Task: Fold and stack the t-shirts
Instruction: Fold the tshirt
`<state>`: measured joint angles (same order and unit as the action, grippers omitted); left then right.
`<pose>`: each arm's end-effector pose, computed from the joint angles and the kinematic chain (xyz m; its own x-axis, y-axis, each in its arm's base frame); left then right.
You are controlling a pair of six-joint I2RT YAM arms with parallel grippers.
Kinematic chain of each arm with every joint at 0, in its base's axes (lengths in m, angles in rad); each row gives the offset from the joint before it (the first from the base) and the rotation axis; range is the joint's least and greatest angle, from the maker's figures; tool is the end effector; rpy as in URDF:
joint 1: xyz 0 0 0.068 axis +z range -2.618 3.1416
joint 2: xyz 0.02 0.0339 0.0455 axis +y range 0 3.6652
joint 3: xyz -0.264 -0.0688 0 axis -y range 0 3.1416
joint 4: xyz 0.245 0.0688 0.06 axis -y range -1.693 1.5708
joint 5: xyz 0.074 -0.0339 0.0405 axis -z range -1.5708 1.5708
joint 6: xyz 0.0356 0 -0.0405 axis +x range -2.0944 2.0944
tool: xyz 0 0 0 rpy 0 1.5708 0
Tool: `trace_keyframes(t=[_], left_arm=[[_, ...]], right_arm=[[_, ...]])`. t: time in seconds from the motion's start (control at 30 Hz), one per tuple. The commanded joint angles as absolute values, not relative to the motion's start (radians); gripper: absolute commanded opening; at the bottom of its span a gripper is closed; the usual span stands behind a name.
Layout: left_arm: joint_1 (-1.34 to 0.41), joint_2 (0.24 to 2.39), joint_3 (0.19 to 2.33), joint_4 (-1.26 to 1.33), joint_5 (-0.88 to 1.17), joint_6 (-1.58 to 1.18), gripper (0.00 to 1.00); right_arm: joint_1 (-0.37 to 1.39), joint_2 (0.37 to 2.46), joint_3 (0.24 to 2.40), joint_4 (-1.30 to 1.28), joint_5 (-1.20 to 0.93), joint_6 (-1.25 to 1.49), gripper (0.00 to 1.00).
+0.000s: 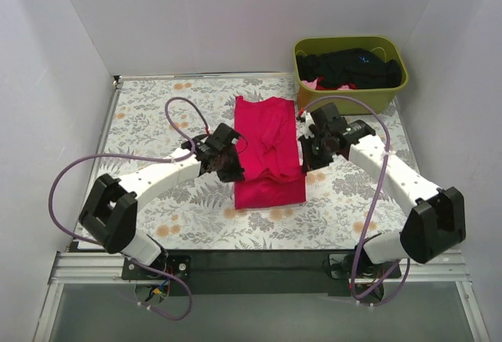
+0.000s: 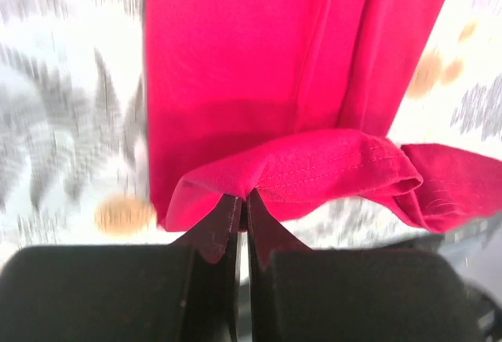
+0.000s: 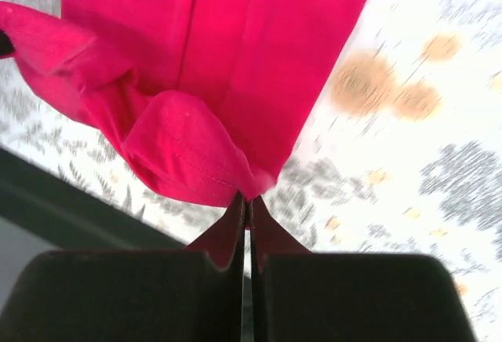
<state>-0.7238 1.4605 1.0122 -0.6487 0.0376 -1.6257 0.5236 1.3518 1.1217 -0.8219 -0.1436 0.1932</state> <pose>0.2147 -0.1915 0.2263 -0.6370 -0.7686 0.0584 -0.7028 0.5479 -0.4537 0.2304 0.1389 0.2789 -0.8449 -0.2684 -0.4627 -0.4016 0.8897 0.2172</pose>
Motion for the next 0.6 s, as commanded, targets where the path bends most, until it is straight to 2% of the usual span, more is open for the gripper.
trace_keyframes(t=[0.0,0.27,0.57], left_arm=[[-0.672,1.538,1.127,-0.615,-0.084,-1.516,0.0],[-0.586,1.687,1.227,-0.525,-0.166,-1.447,0.0],[-0.54,1.763,1.226,-0.44,-0.137,-1.407,0.0]], right_arm=[[0.467,1.441,1.244,-0.787,-0.117,0.078,0.01],[0.425,1.597,1.327,-0.658,-0.112,0.025,0.01],[0.408,1.724,1.385,-0.569,-0.133,0.005,0.01]])
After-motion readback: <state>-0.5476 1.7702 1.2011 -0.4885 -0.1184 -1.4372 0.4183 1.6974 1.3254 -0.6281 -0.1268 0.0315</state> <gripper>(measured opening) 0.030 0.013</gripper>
